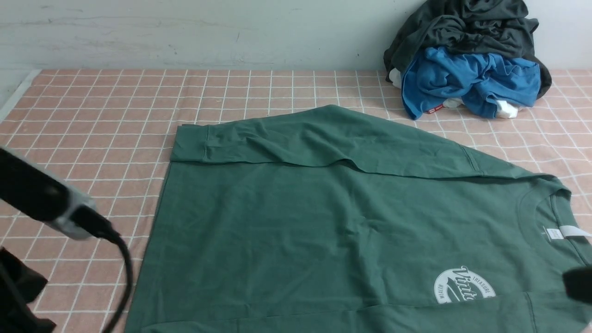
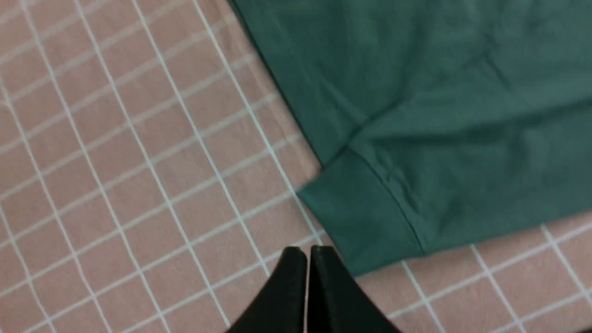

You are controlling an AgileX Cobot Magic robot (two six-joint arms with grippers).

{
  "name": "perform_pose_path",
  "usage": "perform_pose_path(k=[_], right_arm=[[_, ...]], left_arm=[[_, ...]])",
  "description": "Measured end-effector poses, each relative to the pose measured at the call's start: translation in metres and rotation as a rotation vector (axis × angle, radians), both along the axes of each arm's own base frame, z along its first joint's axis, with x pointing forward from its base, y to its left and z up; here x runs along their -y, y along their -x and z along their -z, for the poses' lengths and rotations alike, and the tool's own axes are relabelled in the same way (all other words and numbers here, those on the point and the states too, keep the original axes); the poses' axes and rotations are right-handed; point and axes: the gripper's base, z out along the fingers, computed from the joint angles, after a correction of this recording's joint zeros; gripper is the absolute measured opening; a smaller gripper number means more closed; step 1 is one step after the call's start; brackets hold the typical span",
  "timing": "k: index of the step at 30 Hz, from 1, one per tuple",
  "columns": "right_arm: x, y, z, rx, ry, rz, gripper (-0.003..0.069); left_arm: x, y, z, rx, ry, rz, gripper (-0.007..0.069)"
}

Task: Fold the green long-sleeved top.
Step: Use the left arm to clamp the cuff closest to it

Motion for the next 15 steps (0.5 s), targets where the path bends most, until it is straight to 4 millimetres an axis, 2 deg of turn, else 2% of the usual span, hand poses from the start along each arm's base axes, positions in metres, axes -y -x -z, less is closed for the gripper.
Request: perform_pose_path(k=[5, 8, 12, 15], right_arm=[[-0.022, 0.009, 0.008, -0.044, 0.117, -0.221, -0.0014], [-0.031, 0.016, 0.010, -0.038, 0.197, -0.326, -0.0014], [-0.035, 0.020, 0.011, -0.035, 0.254, -0.342, -0.0014], [-0.034, 0.020, 0.012, -0.044, 0.254, -0.313, -0.0014]], left_arm=[[0.024, -0.029, 0.032, -0.200, -0.049, 0.026, 0.0001], [0.034, -0.042, 0.050, -0.296, -0.044, 0.031, 0.0033], [0.048, -0.061, 0.070, -0.321, 0.005, 0.052, 0.0132], [0.052, -0.068, 0.087, -0.330, 0.011, 0.053, 0.0225]])
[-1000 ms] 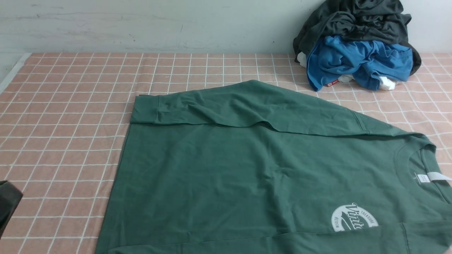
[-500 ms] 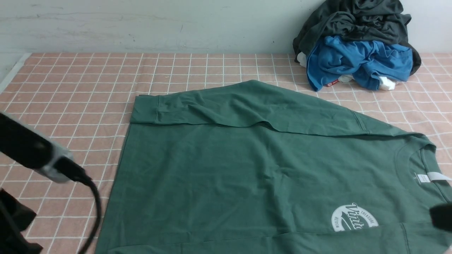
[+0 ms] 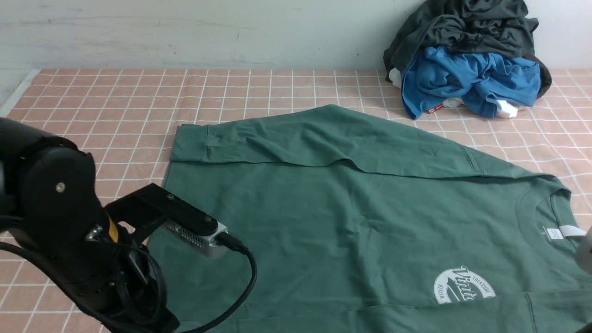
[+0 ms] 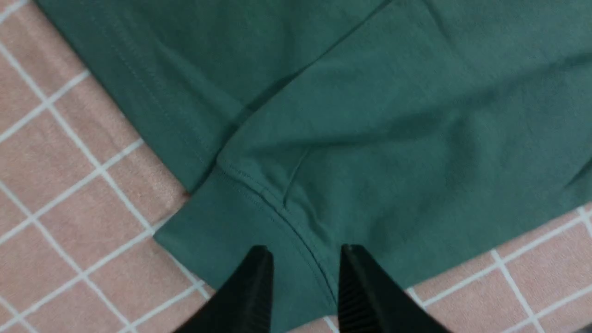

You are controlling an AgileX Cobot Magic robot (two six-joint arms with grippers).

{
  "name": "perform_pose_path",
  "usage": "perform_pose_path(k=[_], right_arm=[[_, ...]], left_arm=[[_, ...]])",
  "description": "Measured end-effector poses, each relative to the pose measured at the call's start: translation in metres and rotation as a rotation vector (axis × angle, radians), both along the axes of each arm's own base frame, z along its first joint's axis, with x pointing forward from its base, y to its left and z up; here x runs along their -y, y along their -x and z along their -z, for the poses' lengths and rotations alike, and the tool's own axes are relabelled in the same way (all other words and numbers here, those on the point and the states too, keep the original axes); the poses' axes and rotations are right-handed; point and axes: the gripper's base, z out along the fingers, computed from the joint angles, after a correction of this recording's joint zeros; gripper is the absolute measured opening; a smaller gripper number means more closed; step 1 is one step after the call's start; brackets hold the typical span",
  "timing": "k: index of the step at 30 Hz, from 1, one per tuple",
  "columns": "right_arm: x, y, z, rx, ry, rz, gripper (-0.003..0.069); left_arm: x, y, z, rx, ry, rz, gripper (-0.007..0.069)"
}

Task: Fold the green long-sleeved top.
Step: Use the left arm to clamp the cuff closest to it

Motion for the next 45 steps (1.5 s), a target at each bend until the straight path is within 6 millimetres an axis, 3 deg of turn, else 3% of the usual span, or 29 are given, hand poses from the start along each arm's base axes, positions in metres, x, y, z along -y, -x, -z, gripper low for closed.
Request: perform_pose_path(k=[5, 8, 20, 26, 30, 39, 45], right_arm=[[0.000, 0.000, 0.000, -0.004, -0.006, 0.012, -0.0014], [-0.001, -0.002, -0.001, 0.015, -0.016, 0.015, -0.0014], [0.002, -0.009, -0.003, 0.103, 0.013, 0.020, -0.0014], [0.002, -0.009, -0.003, 0.105, 0.016, 0.020, -0.0014], [0.002, -0.009, -0.003, 0.105, 0.016, 0.020, -0.0014], [0.002, -0.009, -0.003, 0.104, 0.016, 0.021, -0.0014], [0.002, -0.009, -0.003, 0.104, 0.016, 0.021, -0.0014]], left_arm=[[0.001, -0.007, 0.024, -0.005, -0.024, 0.010, 0.0378], [0.003, -0.014, 0.031, 0.024, -0.032, 0.022, 0.0415], [0.010, -0.033, 0.083, -0.083, -0.099, 0.039, 0.0419], [0.011, -0.036, 0.088, -0.087, -0.103, 0.052, 0.0416], [0.011, -0.036, 0.088, -0.088, -0.104, 0.054, 0.0358], [0.010, -0.032, 0.076, -0.063, -0.095, 0.054, 0.0034], [0.008, -0.029, 0.063, -0.034, -0.081, 0.051, 0.0006]])
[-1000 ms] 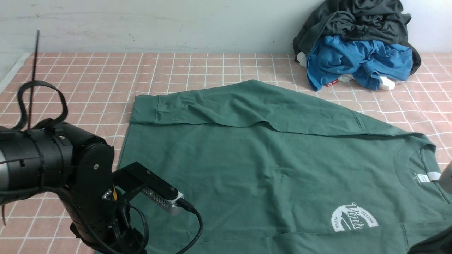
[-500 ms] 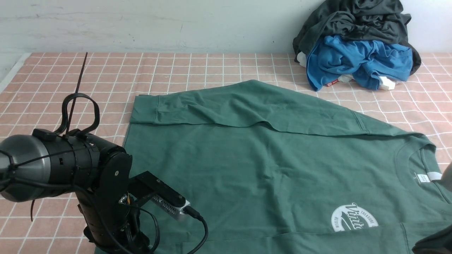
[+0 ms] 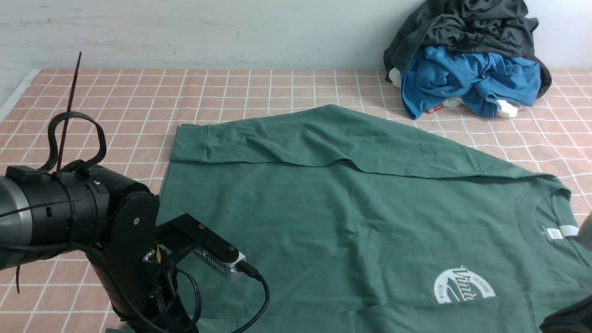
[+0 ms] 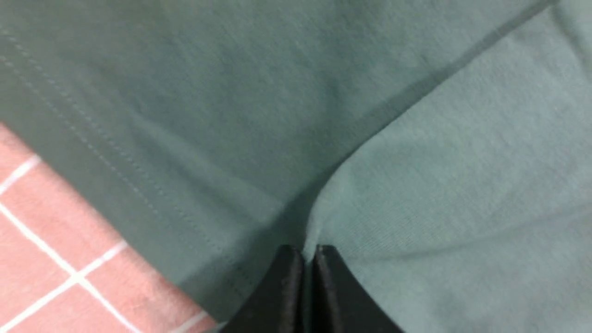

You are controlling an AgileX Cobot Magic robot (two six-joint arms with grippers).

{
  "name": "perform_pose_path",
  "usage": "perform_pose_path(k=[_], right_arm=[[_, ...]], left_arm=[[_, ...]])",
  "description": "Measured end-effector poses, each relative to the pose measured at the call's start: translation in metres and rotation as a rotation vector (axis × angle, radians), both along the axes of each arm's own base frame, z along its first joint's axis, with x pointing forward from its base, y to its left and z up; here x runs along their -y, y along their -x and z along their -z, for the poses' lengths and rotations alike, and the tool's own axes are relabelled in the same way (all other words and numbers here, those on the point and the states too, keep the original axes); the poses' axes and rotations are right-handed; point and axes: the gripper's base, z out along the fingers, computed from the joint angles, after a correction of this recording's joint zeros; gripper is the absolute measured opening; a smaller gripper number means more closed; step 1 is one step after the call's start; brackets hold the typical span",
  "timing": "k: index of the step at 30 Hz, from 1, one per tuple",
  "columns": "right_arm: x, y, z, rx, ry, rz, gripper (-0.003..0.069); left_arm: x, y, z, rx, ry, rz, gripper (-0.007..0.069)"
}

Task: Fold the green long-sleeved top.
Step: Use the left arm to clamp the cuff closest to it, then use the left arm to drag and place the cuff at the centered position on the left edge of the fabric

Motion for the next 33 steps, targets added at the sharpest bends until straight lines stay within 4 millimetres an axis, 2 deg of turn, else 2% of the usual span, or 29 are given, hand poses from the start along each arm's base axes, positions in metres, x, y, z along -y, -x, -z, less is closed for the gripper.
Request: perform_pose_path(k=[4, 7, 8, 9, 10, 12, 14, 19, 22, 24, 29, 33], right_arm=[[0.000, 0.000, 0.000, 0.000, 0.000, -0.001, -0.0014], [0.000, 0.000, 0.000, 0.002, -0.001, -0.001, -0.0014], [0.000, -0.001, 0.000, 0.007, -0.004, 0.000, -0.0014], [-0.001, -0.001, -0.001, 0.015, -0.008, 0.000, -0.0014], [-0.001, -0.002, -0.001, 0.021, -0.010, 0.001, -0.0014], [-0.001, -0.002, -0.001, 0.023, -0.012, 0.001, -0.0014], [-0.001, -0.002, -0.002, 0.030, -0.015, 0.001, -0.0014], [-0.001, -0.003, -0.002, 0.034, -0.016, 0.005, -0.0014], [-0.001, -0.003, -0.002, 0.033, -0.017, 0.007, -0.0014], [0.000, -0.003, -0.002, 0.034, -0.014, 0.026, -0.0014], [0.006, -0.006, -0.002, 0.057, 0.029, 0.089, -0.0014], [0.011, -0.009, -0.002, 0.083, 0.067, 0.139, -0.0014]], left_arm=[[0.000, -0.001, -0.013, -0.001, -0.002, 0.000, 0.0006], [0.004, -0.011, -0.032, 0.037, 0.004, 0.005, 0.0006], [0.006, -0.016, -0.040, 0.057, 0.006, 0.008, 0.0006], [0.010, -0.027, -0.058, 0.112, 0.017, 0.015, 0.0006], [0.012, -0.034, -0.067, 0.141, 0.021, 0.024, 0.0006], [0.014, -0.040, -0.077, 0.166, 0.026, 0.033, 0.0006], [0.020, -0.055, -0.097, 0.206, 0.031, 0.051, 0.0006], [0.031, -0.080, -0.123, 0.222, 0.018, 0.078, 0.0006], [0.035, -0.090, -0.130, 0.226, 0.017, 0.080, 0.0006], [0.040, -0.101, -0.148, 0.276, 0.037, 0.077, 0.0006], [0.045, -0.113, -0.167, 0.345, 0.062, 0.074, 0.0006], [0.050, -0.124, -0.152, 0.312, 0.047, 0.076, 0.0006]])
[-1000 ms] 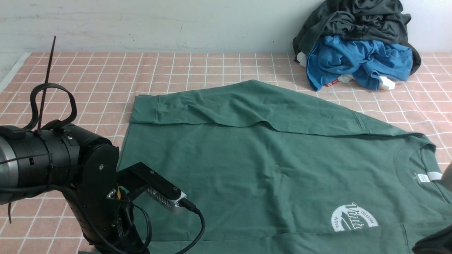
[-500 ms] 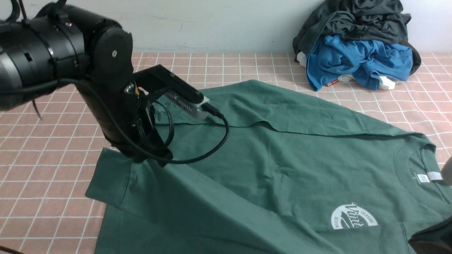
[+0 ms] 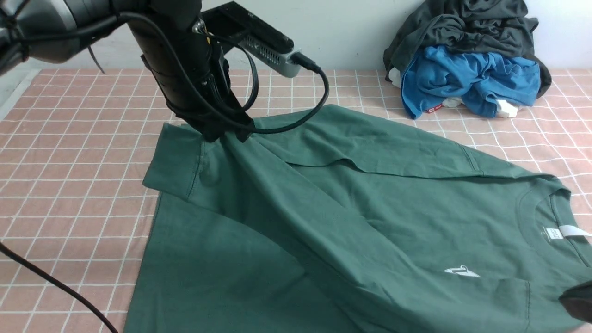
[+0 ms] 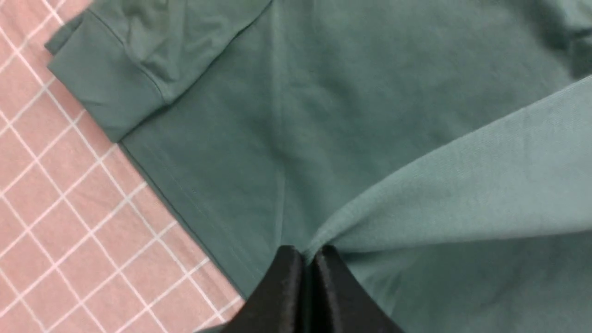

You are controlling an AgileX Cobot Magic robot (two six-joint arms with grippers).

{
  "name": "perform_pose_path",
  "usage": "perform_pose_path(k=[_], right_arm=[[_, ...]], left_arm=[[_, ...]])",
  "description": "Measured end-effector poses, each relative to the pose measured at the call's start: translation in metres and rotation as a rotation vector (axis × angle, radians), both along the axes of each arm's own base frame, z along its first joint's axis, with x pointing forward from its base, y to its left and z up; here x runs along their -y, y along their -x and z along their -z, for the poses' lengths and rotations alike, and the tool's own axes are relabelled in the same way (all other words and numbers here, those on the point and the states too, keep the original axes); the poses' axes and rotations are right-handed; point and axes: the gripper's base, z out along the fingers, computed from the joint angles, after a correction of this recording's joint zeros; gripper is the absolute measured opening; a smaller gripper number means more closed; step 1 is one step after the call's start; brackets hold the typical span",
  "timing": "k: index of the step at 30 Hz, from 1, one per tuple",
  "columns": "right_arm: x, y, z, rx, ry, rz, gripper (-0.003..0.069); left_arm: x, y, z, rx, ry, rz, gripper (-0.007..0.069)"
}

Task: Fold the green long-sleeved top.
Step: Use the left arm to drag and place the cuff at the centered position on the left edge of the fabric, then use the left arm to clamp the cuff farthest from it

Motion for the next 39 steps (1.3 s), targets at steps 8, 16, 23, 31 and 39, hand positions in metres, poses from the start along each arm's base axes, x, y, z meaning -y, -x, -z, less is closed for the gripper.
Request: perform_pose_path(k=[8, 16, 23, 31, 39], right_arm=[[0.003, -0.001, 0.000, 0.012, 0.010, 0.040, -0.0014], [0.002, -0.003, -0.001, 0.021, 0.001, 0.042, -0.0014], [-0.004, -0.018, 0.010, -0.020, 0.057, 0.054, -0.0014], [-0.020, -0.053, 0.002, -0.017, 0.085, 0.059, -0.0014], [-0.029, -0.069, -0.025, 0.049, 0.062, 0.040, -0.0014]], left_arm=[[0.006, -0.036, 0.074, -0.101, -0.111, -0.025, 0.0035], [-0.014, -0.059, 0.112, -0.147, -0.114, -0.130, 0.0217], [-0.027, -0.081, 0.095, -0.078, -0.059, -0.244, 0.0379], [-0.044, -0.124, 0.112, 0.010, -0.031, -0.282, 0.0388], [-0.039, -0.144, 0.170, 0.008, -0.081, -0.115, 0.0388]])
